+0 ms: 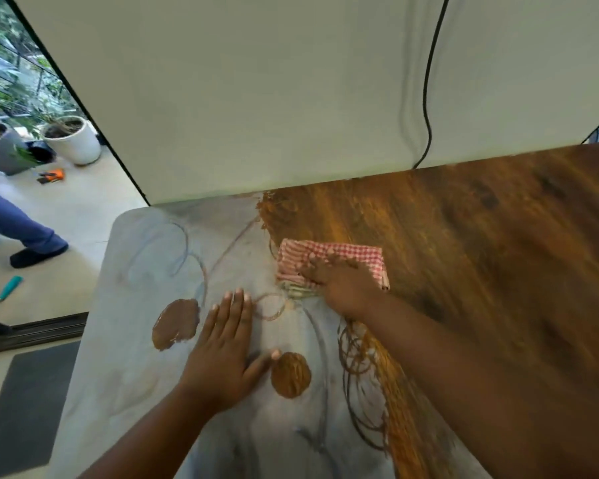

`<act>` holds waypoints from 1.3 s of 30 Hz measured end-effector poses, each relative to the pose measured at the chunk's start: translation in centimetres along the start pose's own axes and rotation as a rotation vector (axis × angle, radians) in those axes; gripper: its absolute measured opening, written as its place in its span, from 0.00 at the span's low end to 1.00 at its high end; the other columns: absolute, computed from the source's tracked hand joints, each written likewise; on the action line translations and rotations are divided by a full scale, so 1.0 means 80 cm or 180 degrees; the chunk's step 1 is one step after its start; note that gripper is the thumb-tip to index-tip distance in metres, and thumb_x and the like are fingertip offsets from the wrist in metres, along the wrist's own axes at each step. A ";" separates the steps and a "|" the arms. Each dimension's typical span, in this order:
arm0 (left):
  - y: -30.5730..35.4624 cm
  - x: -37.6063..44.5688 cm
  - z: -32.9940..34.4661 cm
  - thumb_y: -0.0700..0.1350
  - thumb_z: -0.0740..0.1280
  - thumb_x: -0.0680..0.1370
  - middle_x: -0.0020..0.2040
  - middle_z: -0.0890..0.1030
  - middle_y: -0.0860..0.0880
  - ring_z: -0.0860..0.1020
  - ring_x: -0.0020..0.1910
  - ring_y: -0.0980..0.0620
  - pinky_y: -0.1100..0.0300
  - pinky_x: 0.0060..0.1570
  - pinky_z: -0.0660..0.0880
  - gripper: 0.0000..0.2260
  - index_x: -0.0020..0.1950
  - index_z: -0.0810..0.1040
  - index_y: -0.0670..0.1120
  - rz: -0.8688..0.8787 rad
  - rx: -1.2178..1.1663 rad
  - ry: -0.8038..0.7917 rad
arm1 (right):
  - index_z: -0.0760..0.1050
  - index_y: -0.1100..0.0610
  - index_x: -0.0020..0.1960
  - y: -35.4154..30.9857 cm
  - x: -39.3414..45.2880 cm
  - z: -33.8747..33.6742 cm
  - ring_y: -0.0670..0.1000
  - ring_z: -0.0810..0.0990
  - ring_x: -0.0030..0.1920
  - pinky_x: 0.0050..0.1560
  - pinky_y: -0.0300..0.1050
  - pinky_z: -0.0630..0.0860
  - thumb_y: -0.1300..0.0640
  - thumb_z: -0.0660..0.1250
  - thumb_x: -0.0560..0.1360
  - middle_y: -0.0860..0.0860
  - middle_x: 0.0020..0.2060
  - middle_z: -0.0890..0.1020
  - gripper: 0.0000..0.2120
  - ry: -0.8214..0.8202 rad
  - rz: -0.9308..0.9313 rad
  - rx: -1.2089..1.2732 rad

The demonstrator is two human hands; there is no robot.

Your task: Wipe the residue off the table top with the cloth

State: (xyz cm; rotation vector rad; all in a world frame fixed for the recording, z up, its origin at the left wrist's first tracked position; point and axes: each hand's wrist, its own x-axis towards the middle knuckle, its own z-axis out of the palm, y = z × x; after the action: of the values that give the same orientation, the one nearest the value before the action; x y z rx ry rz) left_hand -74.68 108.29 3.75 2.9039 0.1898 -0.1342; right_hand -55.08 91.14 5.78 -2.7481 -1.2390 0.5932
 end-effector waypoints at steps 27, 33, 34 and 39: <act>-0.004 0.000 0.011 0.71 0.39 0.74 0.75 0.35 0.48 0.34 0.75 0.51 0.55 0.73 0.33 0.42 0.77 0.38 0.44 -0.0169 -0.0263 0.0313 | 0.63 0.41 0.72 -0.005 -0.127 0.030 0.53 0.72 0.65 0.62 0.47 0.66 0.50 0.59 0.79 0.47 0.70 0.69 0.22 0.0704 0.0926 0.0644; -0.006 0.000 0.014 0.71 0.39 0.74 0.77 0.37 0.46 0.35 0.76 0.50 0.53 0.74 0.36 0.42 0.78 0.38 0.43 -0.0163 -0.0218 0.0249 | 0.53 0.40 0.75 -0.097 -0.188 0.072 0.57 0.55 0.75 0.71 0.58 0.49 0.43 0.39 0.73 0.43 0.76 0.55 0.30 -0.0046 0.0545 -0.0143; -0.005 0.000 0.015 0.71 0.39 0.74 0.78 0.39 0.45 0.36 0.76 0.50 0.53 0.74 0.36 0.42 0.78 0.39 0.42 -0.0165 -0.0214 0.0263 | 0.53 0.38 0.75 -0.101 -0.217 0.080 0.56 0.54 0.75 0.71 0.57 0.48 0.42 0.35 0.70 0.41 0.75 0.52 0.33 -0.0189 0.0443 -0.0085; -0.006 0.000 0.016 0.70 0.39 0.75 0.78 0.40 0.44 0.35 0.76 0.50 0.54 0.74 0.35 0.42 0.78 0.39 0.42 -0.0136 -0.0197 0.0301 | 0.50 0.35 0.74 -0.062 -0.278 0.077 0.51 0.51 0.76 0.72 0.52 0.48 0.48 0.40 0.73 0.35 0.70 0.46 0.29 -0.0411 0.0908 -0.0039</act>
State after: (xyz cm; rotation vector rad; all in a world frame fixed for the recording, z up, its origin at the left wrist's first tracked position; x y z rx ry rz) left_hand -74.88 108.49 2.43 2.8475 0.2672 0.0022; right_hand -74.25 77.53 8.21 -2.9618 -0.8763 0.7999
